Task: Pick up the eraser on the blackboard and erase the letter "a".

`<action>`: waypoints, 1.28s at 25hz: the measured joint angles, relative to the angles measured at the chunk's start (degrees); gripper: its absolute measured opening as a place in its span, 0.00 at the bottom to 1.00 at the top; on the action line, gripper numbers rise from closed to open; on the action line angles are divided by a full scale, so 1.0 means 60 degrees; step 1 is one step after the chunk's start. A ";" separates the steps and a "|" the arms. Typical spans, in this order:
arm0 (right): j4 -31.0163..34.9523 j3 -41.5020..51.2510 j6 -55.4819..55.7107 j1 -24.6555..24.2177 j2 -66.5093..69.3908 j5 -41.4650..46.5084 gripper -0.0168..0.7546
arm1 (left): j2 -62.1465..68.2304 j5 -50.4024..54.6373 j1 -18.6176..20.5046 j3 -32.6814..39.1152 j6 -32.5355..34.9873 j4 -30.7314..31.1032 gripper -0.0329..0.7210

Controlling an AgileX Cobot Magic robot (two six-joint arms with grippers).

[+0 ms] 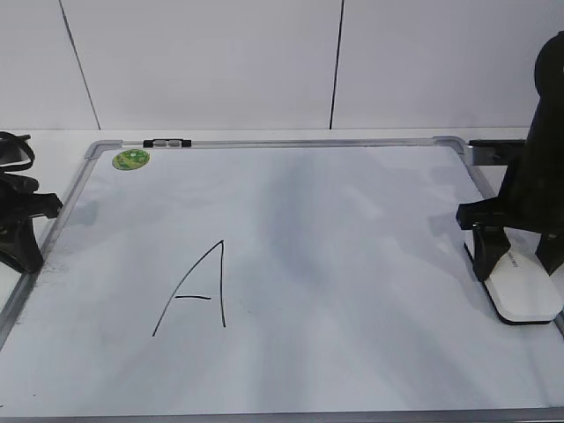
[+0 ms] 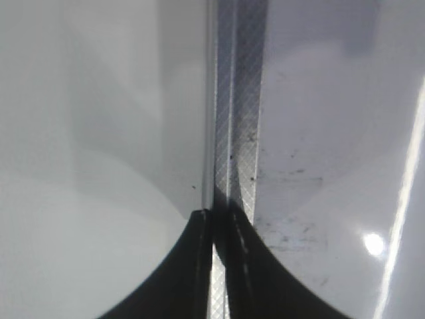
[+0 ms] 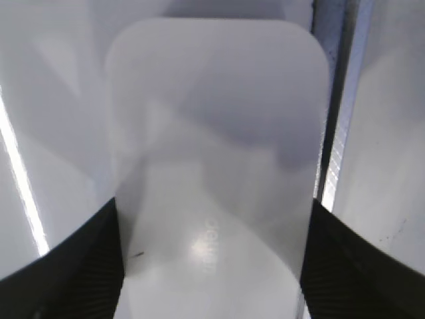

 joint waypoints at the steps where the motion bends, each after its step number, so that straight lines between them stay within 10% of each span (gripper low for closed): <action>1: 0.0000 0.0000 0.0017 0.0000 0.0000 0.0000 0.71 | 0.0000 0.0000 0.0000 0.0000 0.0000 0.0000 0.07; 24: -0.0197 -0.0319 0.0022 0.0000 0.0074 0.0207 0.87 | 0.0000 0.0000 0.0000 0.0000 0.0000 -0.0017 0.08; 32: -0.0197 -0.0462 0.0038 0.0000 0.0074 0.0413 0.87 | 0.0000 0.0000 0.0000 0.0000 0.0007 0.0101 0.35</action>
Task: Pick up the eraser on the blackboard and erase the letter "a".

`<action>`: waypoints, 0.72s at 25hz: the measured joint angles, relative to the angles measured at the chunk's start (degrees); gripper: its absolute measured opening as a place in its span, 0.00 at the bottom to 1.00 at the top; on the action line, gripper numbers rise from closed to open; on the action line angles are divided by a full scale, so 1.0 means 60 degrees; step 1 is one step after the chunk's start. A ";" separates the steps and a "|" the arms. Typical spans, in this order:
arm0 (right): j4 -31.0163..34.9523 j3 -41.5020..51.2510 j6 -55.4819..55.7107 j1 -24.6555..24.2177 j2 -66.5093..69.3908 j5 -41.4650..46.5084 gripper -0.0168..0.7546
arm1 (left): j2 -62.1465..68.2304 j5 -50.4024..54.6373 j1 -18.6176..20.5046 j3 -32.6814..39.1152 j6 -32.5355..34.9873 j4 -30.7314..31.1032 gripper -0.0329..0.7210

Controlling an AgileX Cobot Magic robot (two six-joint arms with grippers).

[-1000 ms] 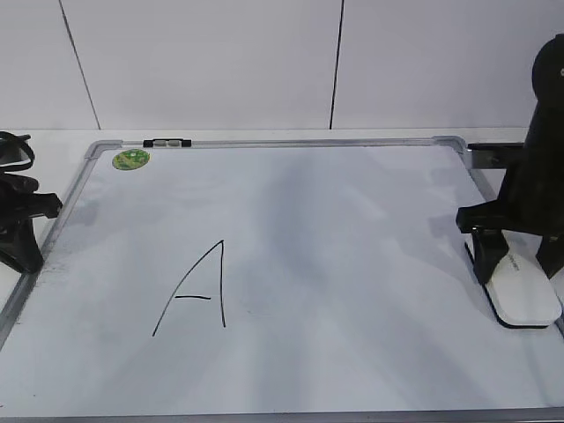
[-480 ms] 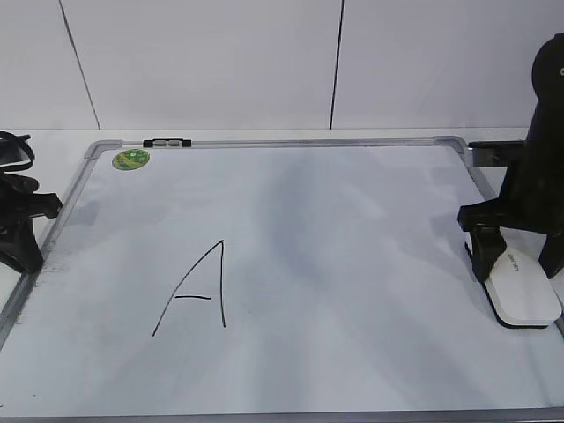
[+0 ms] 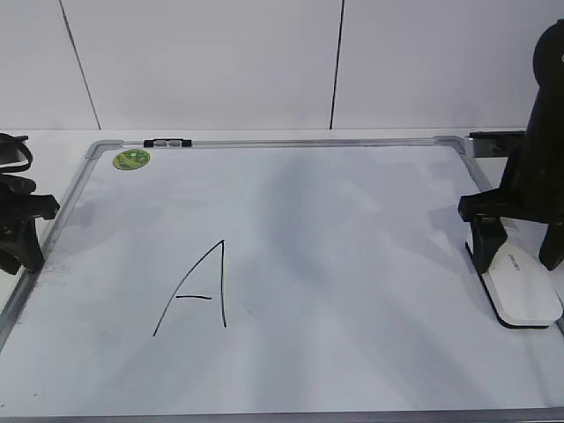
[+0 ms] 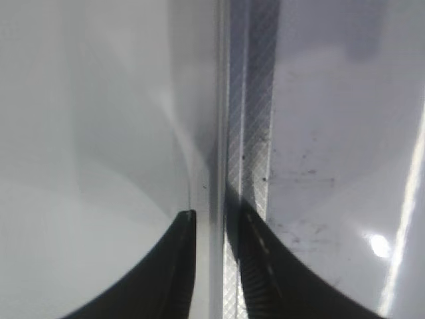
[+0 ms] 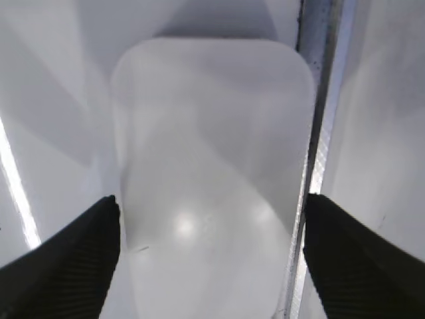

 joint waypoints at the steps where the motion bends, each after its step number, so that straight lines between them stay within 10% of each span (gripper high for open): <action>1: 0.0000 0.0000 0.0000 0.0000 0.0000 0.0005 0.87 | -0.0018 -0.0037 0.0000 0.0000 0.0000 0.0023 0.40; 6: 0.0000 -0.0142 0.0000 0.0000 0.0000 0.0115 0.87 | -0.0216 -0.0060 -0.0017 0.0053 0.0000 -0.0180 0.56; 18: 0.0082 -0.0758 0.0017 0.0000 -0.0542 0.0241 0.87 | -0.1416 0.0747 -0.0015 -0.0679 0.0000 -0.0179 0.58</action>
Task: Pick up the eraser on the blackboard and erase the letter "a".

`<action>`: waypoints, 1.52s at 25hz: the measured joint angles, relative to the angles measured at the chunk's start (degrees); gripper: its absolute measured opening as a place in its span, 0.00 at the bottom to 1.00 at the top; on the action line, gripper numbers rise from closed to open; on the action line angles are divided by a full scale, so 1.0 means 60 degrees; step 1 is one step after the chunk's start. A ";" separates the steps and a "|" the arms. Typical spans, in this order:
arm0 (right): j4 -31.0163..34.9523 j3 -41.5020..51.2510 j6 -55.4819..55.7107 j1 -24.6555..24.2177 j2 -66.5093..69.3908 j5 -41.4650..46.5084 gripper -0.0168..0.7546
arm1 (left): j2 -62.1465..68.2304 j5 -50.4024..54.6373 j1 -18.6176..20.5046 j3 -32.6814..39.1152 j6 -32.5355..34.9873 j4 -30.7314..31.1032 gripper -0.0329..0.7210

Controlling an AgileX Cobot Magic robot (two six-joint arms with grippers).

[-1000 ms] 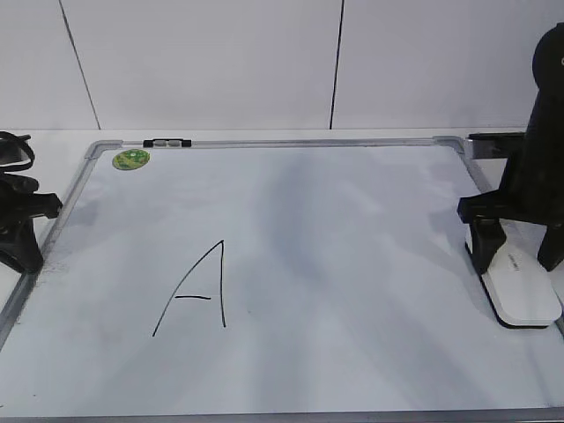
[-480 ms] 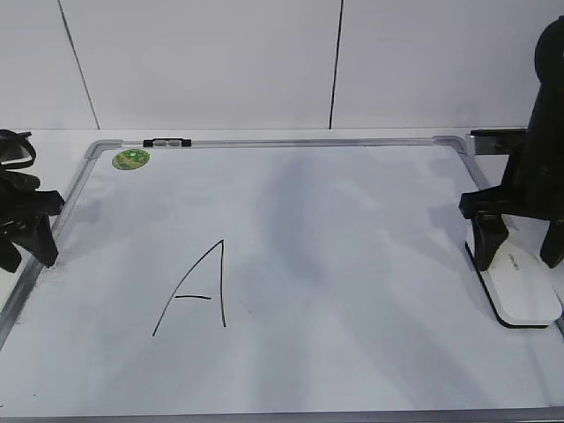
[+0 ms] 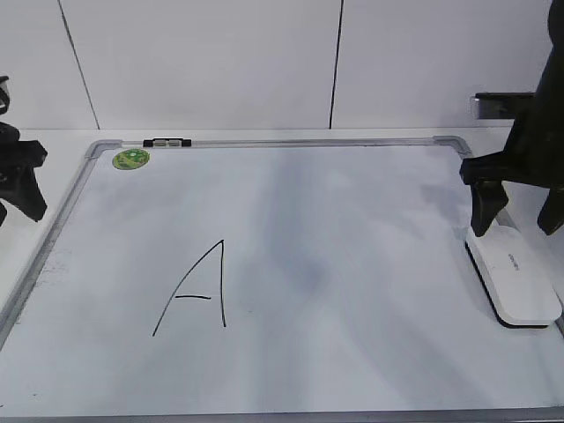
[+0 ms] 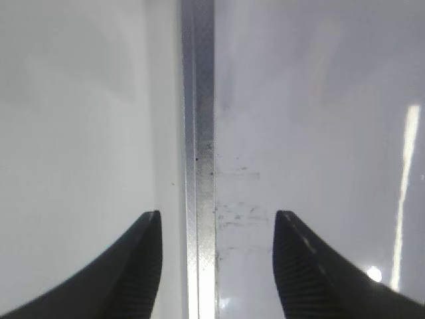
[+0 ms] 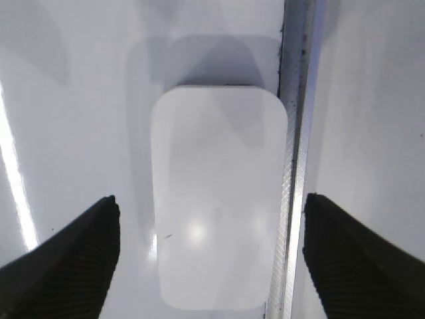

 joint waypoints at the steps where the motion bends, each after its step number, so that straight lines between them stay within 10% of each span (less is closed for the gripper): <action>1: 0.0000 0.0000 0.0000 0.0000 -0.0124 0.0000 0.87 | -0.0145 0.0063 0.0000 -0.0001 0.0000 0.0000 0.58; 38: 0.0045 0.0131 0.0323 0.0738 -0.9549 0.0527 0.78 | -0.8874 0.2374 -0.0841 -0.0016 -0.0316 0.0254 0.58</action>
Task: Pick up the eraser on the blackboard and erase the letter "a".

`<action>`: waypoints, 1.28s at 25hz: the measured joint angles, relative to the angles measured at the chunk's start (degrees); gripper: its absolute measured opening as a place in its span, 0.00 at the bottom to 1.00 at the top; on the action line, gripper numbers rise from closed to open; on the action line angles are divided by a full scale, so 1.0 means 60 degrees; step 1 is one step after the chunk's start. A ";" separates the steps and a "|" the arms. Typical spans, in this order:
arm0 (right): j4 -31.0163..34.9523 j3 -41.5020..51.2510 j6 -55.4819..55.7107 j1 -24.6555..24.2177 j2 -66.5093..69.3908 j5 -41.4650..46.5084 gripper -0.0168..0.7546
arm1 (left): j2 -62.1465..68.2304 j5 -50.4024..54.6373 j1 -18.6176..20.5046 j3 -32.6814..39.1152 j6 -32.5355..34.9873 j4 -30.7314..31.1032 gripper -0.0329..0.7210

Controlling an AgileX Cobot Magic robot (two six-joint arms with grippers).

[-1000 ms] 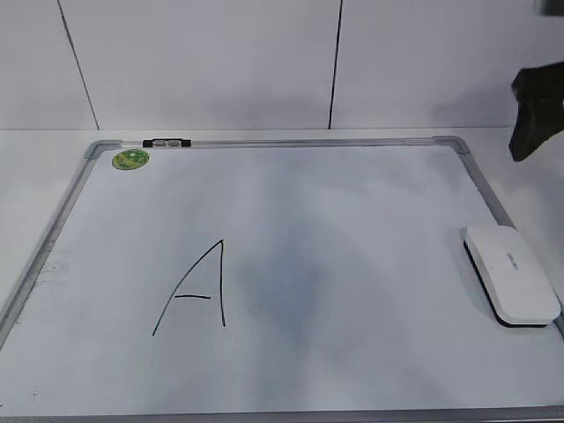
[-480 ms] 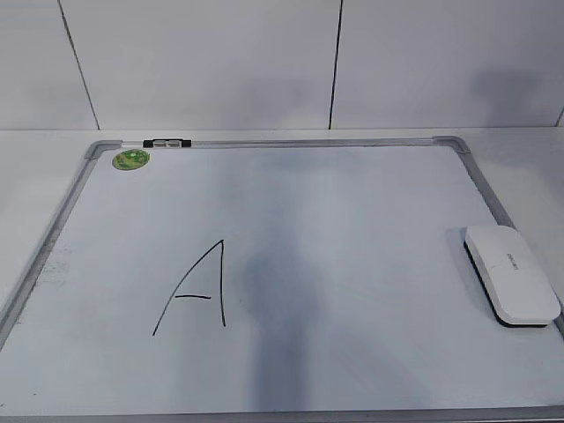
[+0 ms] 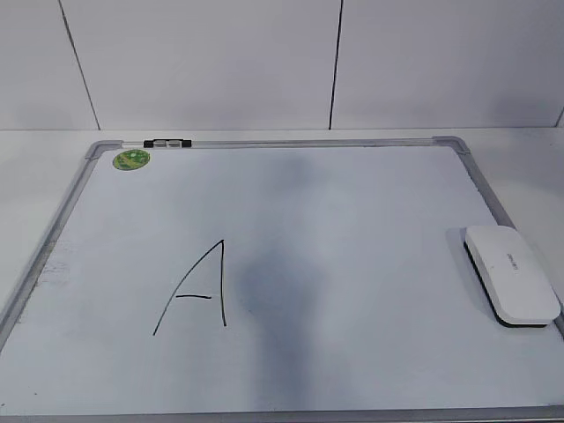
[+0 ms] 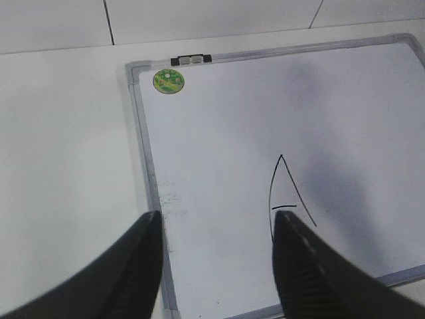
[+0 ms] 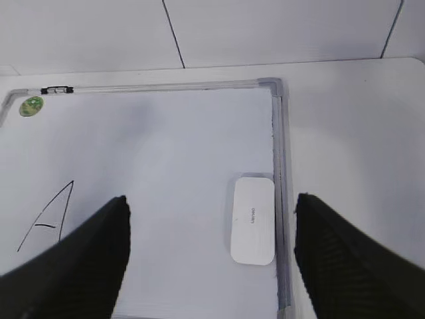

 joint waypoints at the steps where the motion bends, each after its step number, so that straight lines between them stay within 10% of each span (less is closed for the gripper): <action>1: 0.0060 0.0118 0.0000 0.0019 -0.0208 0.0017 0.78 | -0.0201 0.0050 0.0000 0.0000 0.0000 0.0000 0.58; 13: 0.0321 0.2764 0.0015 0.0309 -0.3529 0.0078 0.78 | -0.2433 0.0382 -0.0904 0.0248 -0.0016 0.0202 0.53; 32: 0.0016 0.6179 -0.0002 0.0326 -0.7434 0.0095 0.77 | -0.6879 0.0476 -0.1031 0.4831 -0.0016 0.0680 0.42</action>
